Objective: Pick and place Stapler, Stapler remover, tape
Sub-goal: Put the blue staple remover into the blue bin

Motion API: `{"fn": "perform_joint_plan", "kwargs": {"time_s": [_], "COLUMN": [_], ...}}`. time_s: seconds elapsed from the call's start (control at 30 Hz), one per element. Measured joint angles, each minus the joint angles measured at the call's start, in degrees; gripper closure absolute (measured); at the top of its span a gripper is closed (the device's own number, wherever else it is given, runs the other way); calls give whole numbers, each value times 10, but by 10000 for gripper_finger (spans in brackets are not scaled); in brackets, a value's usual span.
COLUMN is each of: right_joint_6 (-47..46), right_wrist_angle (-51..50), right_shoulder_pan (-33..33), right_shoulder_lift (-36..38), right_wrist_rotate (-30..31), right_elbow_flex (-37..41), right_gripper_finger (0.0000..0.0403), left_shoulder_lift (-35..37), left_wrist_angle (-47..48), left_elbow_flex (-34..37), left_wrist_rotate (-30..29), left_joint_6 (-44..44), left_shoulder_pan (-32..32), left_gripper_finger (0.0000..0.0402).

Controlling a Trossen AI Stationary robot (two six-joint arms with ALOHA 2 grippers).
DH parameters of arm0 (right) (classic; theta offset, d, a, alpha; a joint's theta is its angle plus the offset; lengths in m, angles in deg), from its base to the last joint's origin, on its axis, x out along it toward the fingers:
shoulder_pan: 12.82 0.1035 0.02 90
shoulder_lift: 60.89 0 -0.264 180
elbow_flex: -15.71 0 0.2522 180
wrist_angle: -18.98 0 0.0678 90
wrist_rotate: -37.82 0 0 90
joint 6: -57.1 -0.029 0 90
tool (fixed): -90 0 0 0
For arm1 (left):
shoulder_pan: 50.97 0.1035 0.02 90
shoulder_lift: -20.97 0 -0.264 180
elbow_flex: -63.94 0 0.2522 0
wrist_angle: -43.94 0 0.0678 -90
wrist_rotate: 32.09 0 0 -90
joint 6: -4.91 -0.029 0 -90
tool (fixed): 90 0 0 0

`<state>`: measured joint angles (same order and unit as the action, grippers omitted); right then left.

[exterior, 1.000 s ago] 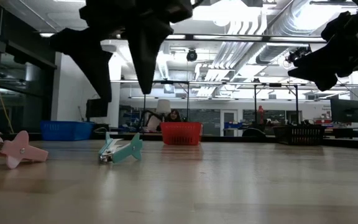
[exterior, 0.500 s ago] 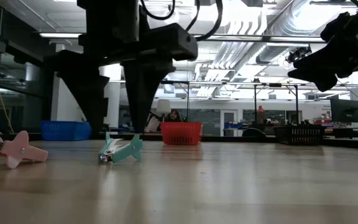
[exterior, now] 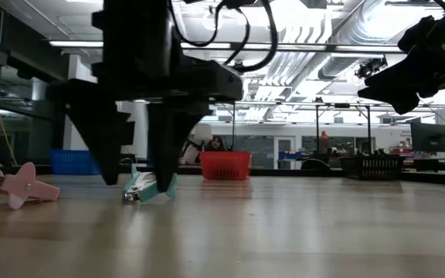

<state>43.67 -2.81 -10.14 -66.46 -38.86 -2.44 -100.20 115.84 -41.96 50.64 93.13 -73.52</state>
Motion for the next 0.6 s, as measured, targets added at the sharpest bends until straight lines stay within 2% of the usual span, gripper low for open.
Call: {"fn": "perform_joint_plan", "kwargs": {"time_s": [0.27, 0.47, 0.6], "right_joint_6": [0, 0, 0], "right_wrist_angle": [0, 2, 2], "right_shoulder_pan": [0, 0, 0], "right_shoulder_lift": [-8, -8, -9], "right_wrist_rotate": [0, 0, 0], "right_elbow_flex": [0, 0, 0], "right_gripper_finger": [222, 221, 221], "left_shoulder_lift": [-10, -10, -10], "left_wrist_angle": [-30, -40, -42], "left_elbow_flex": [-1, -1, -1], "left_wrist_rotate": [-41, -41, -29], "left_joint_6": [12, 6, -9], "left_shoulder_pan": [2, 16, 21], "left_gripper_finger": [112, 115, 138]}}
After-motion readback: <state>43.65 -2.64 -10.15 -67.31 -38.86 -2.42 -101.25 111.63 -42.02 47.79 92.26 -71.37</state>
